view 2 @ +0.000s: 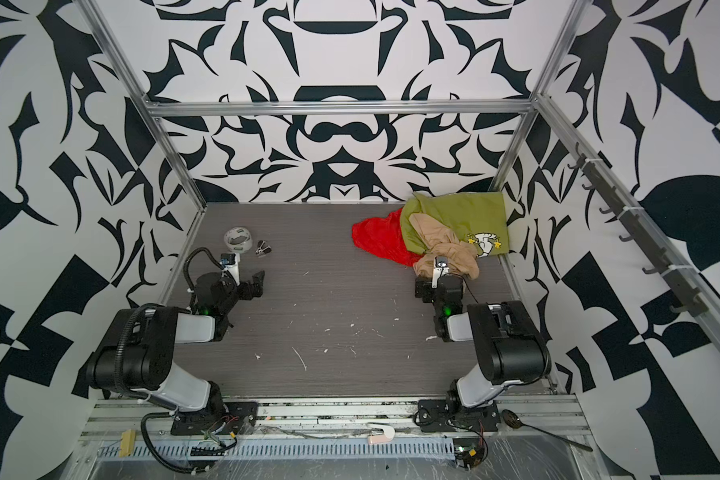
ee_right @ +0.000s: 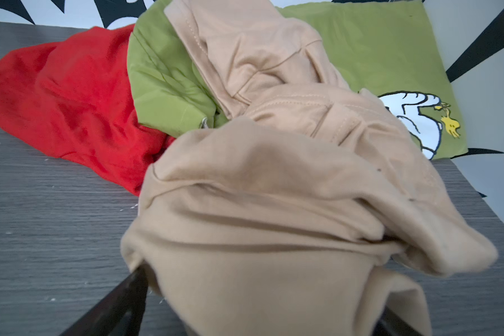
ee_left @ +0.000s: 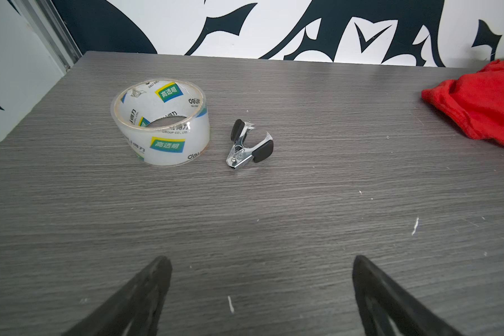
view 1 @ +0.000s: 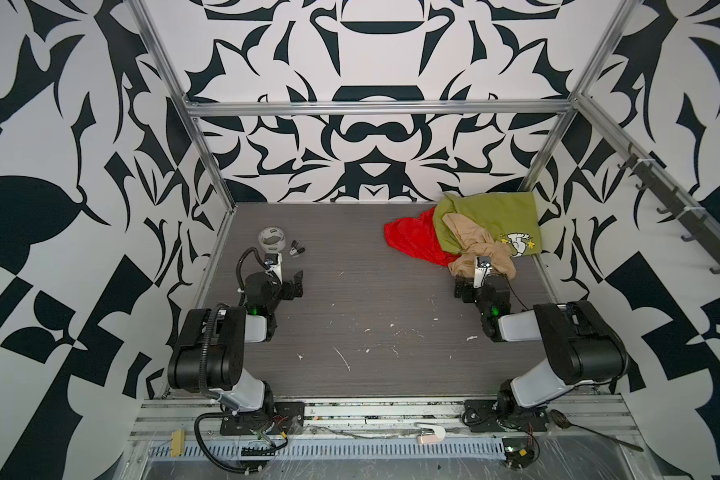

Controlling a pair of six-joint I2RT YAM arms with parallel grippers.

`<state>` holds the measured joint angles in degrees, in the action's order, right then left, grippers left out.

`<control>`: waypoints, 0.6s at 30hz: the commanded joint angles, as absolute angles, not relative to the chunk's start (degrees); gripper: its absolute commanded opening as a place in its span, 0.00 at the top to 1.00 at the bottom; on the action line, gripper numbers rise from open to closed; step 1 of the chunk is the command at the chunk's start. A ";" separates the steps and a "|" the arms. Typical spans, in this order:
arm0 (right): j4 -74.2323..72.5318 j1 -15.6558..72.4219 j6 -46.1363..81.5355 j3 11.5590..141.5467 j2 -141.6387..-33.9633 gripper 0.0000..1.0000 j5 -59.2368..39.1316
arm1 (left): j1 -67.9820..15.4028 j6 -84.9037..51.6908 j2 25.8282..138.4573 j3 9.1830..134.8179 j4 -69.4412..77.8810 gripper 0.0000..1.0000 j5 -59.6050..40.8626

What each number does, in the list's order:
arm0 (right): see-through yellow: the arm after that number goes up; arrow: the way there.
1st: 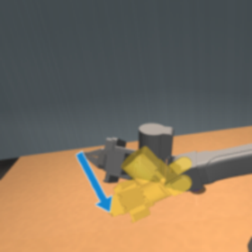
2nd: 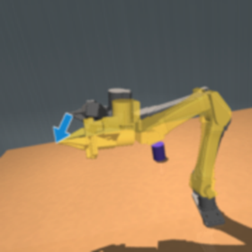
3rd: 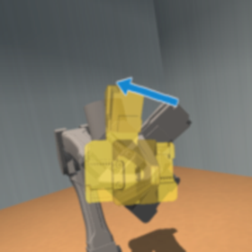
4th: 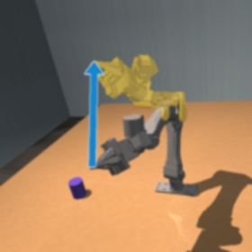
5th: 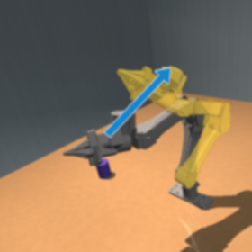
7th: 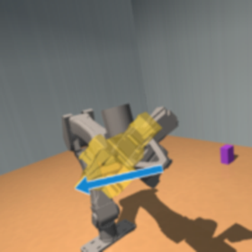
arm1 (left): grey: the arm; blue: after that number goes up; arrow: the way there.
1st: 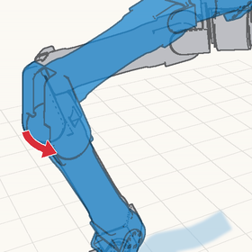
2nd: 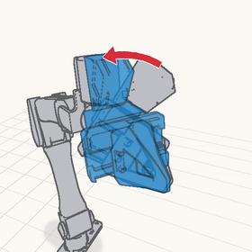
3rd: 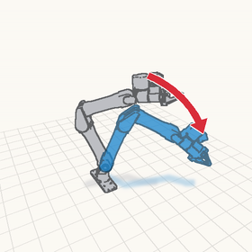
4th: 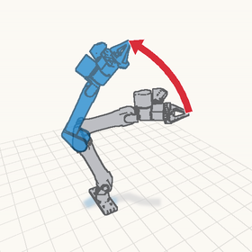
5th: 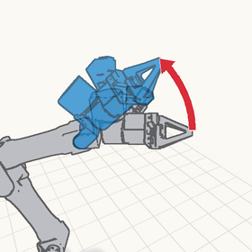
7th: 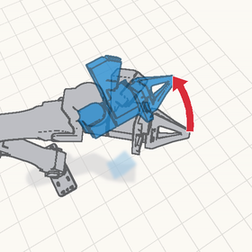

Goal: Pick out a specific cloth from the pile

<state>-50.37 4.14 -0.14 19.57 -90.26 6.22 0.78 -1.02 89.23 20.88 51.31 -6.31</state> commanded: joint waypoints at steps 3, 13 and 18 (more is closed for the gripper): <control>-52.03 4.40 -0.70 20.39 -88.90 0.01 6.36 | 0.76 -0.52 89.56 21.73 51.77 0.01 -6.88; -51.66 4.46 -0.35 20.57 -88.87 0.01 6.77 | 0.78 -0.50 89.62 21.71 51.77 0.01 -6.86; -51.72 4.50 -0.35 20.57 -88.87 0.01 6.86 | 0.78 -0.51 89.62 21.73 51.77 0.01 -6.89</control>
<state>-50.37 4.16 -0.16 19.57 -90.26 6.33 0.78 -1.02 89.23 20.91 51.29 -6.28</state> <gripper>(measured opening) 0.990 0.994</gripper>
